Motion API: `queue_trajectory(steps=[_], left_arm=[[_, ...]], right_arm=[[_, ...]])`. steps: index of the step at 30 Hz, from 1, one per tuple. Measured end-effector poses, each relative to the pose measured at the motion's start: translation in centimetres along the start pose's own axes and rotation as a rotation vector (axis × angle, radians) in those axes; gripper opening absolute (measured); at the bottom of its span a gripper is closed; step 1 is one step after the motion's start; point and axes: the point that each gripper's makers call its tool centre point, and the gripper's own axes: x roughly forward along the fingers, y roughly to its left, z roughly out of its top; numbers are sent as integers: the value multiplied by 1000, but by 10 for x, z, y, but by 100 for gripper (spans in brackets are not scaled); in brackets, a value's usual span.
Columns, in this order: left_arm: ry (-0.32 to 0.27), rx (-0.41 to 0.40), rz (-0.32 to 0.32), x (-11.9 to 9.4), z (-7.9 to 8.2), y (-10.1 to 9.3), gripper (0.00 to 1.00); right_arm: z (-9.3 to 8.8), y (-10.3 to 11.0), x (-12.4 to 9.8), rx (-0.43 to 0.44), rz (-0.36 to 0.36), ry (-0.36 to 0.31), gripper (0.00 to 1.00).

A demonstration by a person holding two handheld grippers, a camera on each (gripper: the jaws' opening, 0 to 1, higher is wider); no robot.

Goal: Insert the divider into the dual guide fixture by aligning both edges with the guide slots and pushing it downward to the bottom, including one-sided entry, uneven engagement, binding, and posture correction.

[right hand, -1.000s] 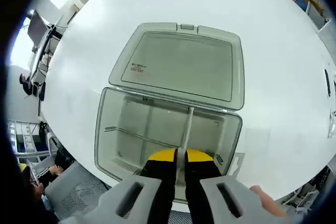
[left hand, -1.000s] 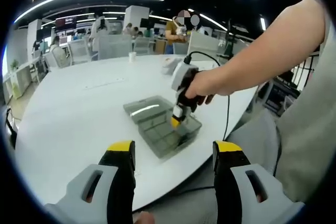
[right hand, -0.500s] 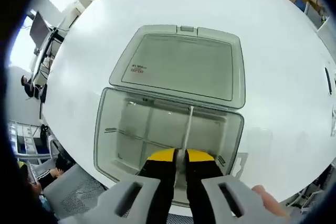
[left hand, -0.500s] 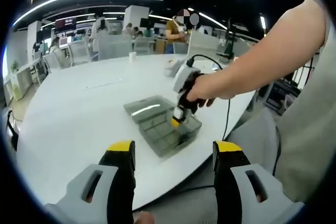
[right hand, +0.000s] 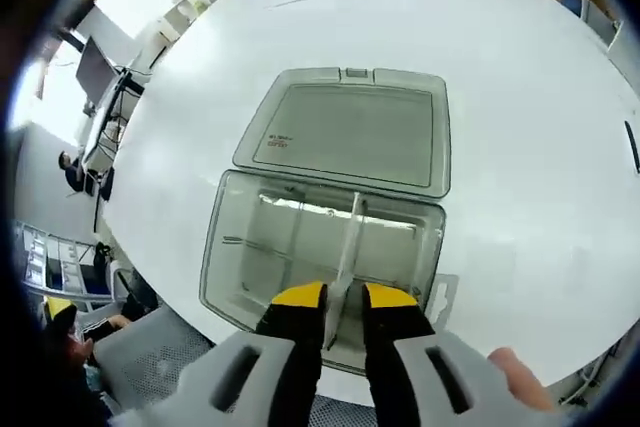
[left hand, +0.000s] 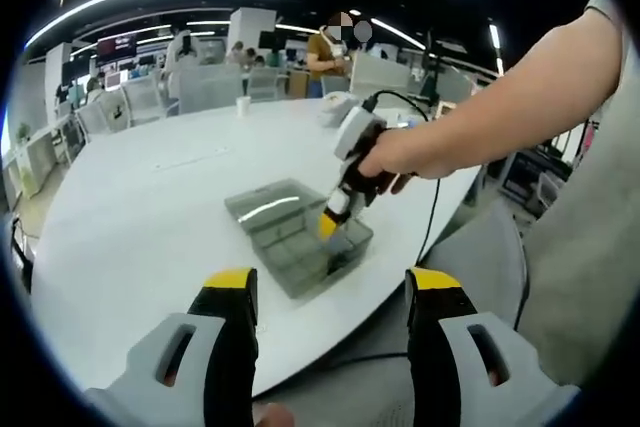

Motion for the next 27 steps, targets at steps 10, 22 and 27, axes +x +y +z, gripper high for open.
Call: queue_trajectory(steps=[10,22,27], left_arm=[[17,13,6,1,3,-1,58],[43,5,25,4,7,5,58],[52,7,39,5,9,10,58]], right_arm=[[-10,3,-17,-15,71,-42,11],[-14,11,-39,-29,238,-123,11],[-19,9,-45,-47,280,-140,10]])
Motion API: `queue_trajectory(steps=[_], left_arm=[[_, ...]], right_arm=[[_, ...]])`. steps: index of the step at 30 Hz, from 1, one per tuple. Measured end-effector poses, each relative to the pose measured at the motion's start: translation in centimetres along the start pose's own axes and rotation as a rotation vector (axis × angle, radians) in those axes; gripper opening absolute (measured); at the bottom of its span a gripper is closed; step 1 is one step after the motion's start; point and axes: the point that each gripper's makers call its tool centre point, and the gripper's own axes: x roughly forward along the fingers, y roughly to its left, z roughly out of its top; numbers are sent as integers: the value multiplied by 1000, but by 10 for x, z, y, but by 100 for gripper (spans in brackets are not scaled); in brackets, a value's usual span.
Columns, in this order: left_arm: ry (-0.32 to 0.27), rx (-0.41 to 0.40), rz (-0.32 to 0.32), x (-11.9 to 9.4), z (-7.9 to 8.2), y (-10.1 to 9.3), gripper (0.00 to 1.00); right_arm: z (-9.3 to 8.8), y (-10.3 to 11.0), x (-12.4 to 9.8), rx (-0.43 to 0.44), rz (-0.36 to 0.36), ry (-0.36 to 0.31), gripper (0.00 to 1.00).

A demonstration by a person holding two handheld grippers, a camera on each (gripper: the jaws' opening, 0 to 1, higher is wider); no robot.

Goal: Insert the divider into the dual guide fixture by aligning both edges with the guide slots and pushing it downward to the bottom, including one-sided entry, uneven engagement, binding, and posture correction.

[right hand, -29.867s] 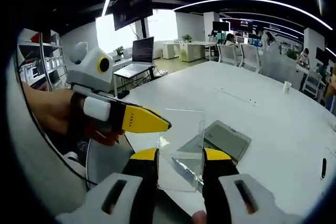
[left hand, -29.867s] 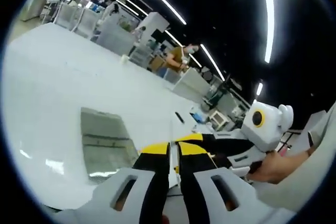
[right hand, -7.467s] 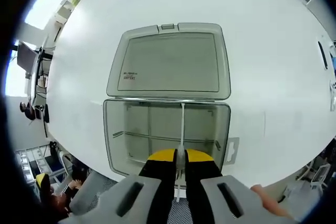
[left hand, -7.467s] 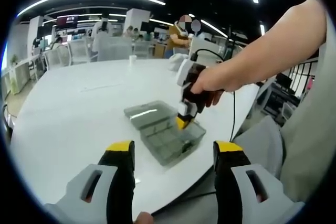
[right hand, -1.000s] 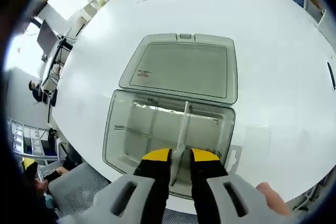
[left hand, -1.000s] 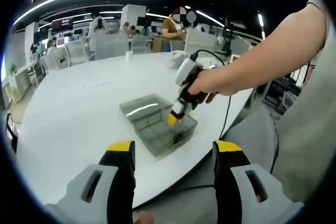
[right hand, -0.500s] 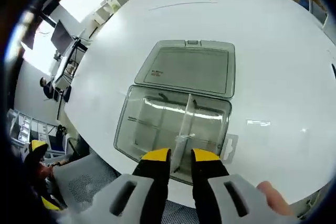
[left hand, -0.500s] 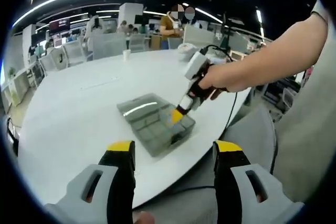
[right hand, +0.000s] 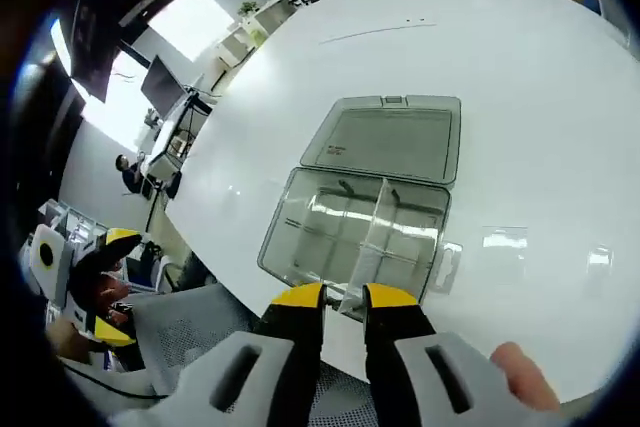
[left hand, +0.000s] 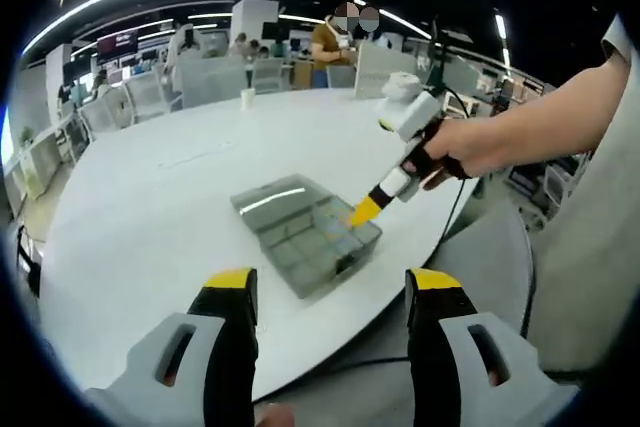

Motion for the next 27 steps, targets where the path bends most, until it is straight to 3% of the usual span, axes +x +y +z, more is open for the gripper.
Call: queue_trajectory(steps=[15,19,27], left_arm=[[24,-11,24,4,-2,10,58],[35,-14,24,6,-6,10,58],[50,-25,31,9,-12,14,59]], right_arm=[[-8,9,-18,-184,124,-95,17],[-9,9,-24,-259,143,-139,20],[-5,8,-43,-295,182,-243,31]])
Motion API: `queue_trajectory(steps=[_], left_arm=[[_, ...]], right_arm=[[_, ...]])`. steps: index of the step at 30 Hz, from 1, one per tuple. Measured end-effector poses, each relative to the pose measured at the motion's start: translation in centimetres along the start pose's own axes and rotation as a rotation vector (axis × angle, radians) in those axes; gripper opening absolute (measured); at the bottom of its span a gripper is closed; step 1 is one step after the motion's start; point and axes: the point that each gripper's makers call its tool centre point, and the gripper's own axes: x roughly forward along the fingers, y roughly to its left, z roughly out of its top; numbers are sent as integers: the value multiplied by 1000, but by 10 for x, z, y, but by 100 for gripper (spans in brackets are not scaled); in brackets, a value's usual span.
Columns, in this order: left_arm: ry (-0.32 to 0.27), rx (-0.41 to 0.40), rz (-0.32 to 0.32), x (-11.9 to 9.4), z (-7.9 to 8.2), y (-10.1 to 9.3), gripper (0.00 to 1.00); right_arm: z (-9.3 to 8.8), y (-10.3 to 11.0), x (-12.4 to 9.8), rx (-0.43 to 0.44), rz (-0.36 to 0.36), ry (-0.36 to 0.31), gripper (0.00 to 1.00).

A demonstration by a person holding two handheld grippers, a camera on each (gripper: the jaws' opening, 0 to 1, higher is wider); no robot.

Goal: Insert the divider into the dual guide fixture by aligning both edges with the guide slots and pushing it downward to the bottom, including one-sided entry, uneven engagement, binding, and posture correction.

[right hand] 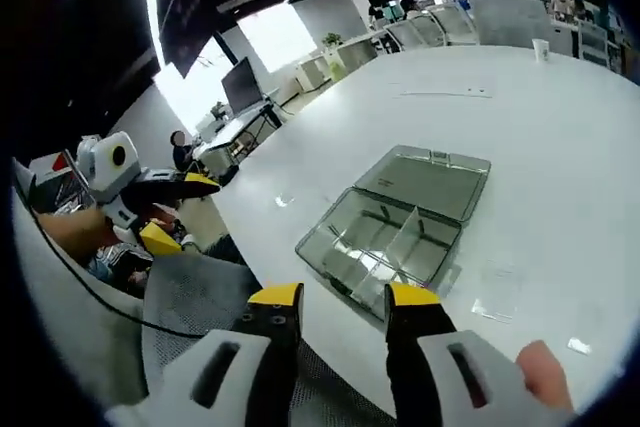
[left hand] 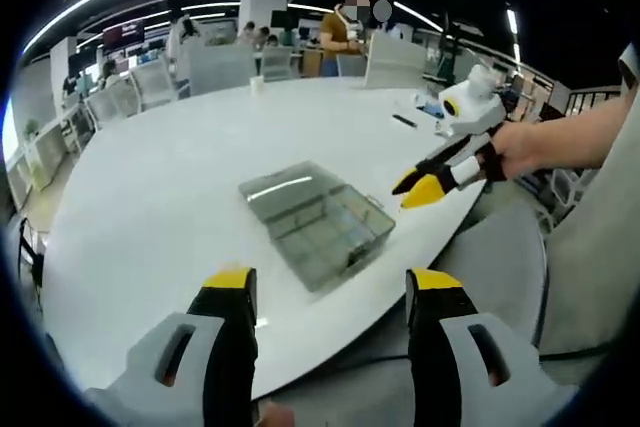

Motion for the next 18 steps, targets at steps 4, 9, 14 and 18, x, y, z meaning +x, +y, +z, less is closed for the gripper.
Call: queue_trajectory(steps=[4,9,14,18], left_arm=[[5,-1,3,0,-1,2,59],[13,-2,6,1,-2,5,59],[19,-3,13,0,-3,10,59],[29,-7,21,0,-6,15,58]], right_arm=[[3,-4,-10,-26,-4,-37,35],[6,-6,-18,-44,-3,-67,41],[5,-5,-24,-67,-10,-86,46],[5,-4,-28,-59,-10,-95,49]])
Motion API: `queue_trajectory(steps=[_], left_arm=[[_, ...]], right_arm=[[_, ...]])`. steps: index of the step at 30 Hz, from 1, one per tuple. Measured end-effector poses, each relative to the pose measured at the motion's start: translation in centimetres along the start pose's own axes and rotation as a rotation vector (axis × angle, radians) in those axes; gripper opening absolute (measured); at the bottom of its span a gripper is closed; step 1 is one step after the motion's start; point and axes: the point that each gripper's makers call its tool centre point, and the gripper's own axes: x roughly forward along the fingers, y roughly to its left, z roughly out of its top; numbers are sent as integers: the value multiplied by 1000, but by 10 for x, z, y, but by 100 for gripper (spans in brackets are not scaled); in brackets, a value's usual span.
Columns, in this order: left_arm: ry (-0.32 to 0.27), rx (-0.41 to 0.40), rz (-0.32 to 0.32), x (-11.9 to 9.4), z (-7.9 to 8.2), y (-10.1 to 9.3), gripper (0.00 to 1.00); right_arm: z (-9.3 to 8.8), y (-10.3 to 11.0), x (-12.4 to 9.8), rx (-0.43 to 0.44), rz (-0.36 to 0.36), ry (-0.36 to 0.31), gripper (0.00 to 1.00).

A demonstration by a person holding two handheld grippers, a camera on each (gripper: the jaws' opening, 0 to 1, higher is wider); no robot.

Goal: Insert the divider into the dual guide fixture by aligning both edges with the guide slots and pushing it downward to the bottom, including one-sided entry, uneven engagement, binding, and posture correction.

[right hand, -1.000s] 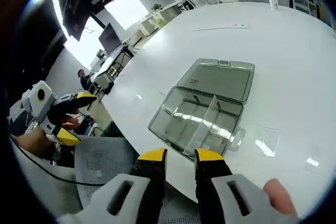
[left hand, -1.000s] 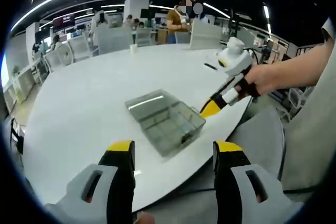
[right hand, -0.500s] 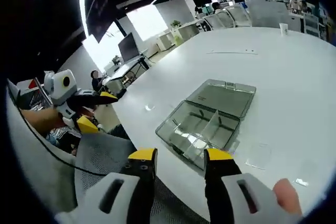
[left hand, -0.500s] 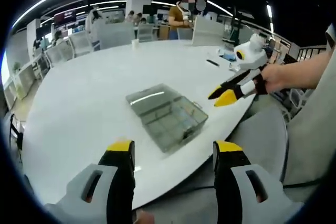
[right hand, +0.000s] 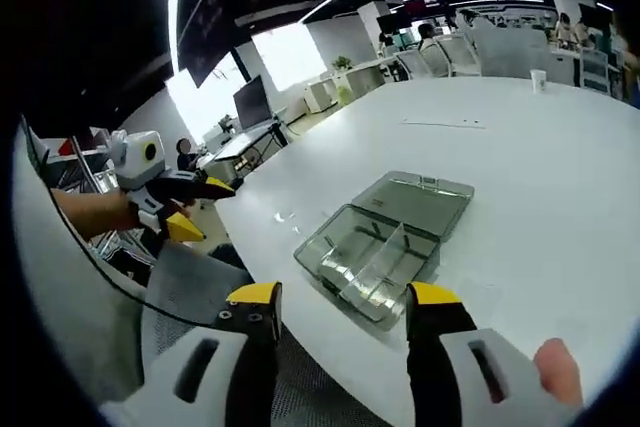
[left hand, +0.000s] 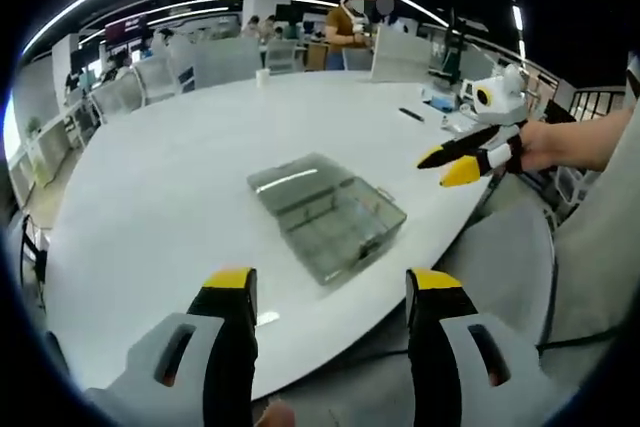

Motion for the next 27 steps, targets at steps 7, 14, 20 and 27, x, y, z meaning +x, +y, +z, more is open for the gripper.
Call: queue_trajectory(steps=[7,14,20,27], left_arm=[[13,-6,17,-2,-6,7,58],[15,-11,32,-5,-8,15,58],[27,-13,44,-7,-14,22,58],[40,-23,54,-7,-20,30,58]], right_arm=[[-3,1,-9,-27,-4,-1,53],[1,0,-17,-29,-10,-29,55],[5,2,-21,-43,-10,-47,58],[1,6,-20,-76,-8,-31,61]])
